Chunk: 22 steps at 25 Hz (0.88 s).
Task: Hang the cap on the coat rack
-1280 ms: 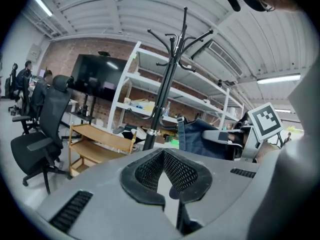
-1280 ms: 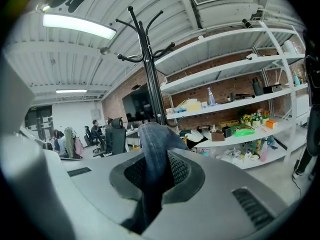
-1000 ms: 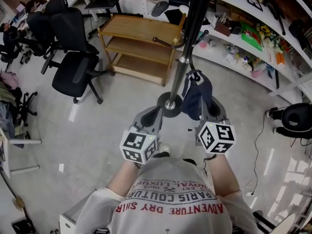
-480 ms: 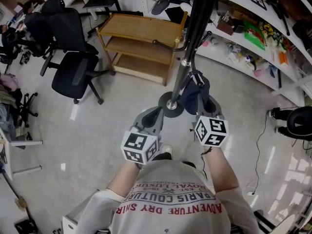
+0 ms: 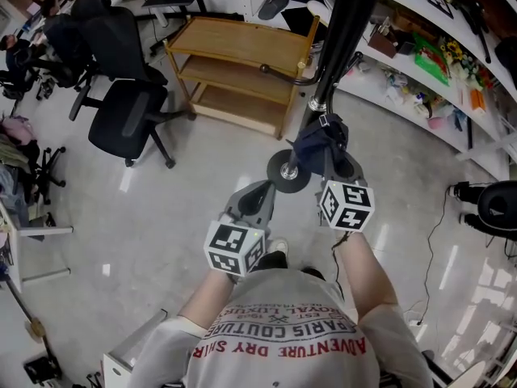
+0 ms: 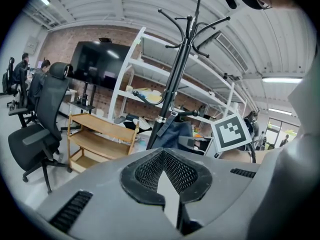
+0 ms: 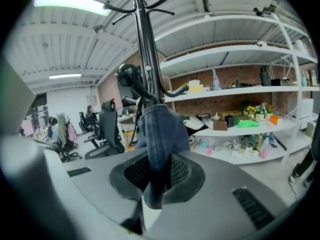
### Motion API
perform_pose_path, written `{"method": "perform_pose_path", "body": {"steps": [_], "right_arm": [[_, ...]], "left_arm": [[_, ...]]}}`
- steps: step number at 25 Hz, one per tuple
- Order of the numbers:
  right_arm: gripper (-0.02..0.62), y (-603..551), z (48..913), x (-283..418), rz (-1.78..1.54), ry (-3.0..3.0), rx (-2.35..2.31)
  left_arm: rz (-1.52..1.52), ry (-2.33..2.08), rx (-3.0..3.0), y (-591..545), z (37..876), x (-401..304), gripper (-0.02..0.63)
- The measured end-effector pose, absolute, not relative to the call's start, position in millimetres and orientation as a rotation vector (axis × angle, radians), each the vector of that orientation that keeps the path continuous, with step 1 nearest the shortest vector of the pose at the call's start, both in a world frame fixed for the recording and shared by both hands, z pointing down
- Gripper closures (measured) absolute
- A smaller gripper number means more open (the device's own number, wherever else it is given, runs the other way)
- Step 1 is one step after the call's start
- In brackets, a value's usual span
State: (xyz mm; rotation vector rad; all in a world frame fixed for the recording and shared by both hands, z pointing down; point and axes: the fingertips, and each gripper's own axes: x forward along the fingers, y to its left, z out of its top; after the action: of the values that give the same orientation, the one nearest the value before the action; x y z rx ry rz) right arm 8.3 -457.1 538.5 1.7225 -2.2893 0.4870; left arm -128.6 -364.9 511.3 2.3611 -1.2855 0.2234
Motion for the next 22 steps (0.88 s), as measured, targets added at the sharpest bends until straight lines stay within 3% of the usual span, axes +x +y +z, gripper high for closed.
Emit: {"method": "perform_pose_path", "body": {"steps": [9, 16, 22], "right_arm": [[0.565, -454.8, 562.3, -2.3, 0.451, -2.295, 1.586], [0.555, -439.3, 533.5, 11.5, 0.527, -2.380, 1.603], [0.422, -419.5, 493.7, 23.1, 0.438, -2.437, 1.615]], "left_arm": [[0.253, -1.293, 2.338, -359.5, 521.6, -129.6, 0.600], [0.254, -1.291, 2.349, -344.9, 515.9, -117.6, 0.600], [0.241, -1.297, 2.358, -329.2, 505.2, -101.2, 0.600]]}}
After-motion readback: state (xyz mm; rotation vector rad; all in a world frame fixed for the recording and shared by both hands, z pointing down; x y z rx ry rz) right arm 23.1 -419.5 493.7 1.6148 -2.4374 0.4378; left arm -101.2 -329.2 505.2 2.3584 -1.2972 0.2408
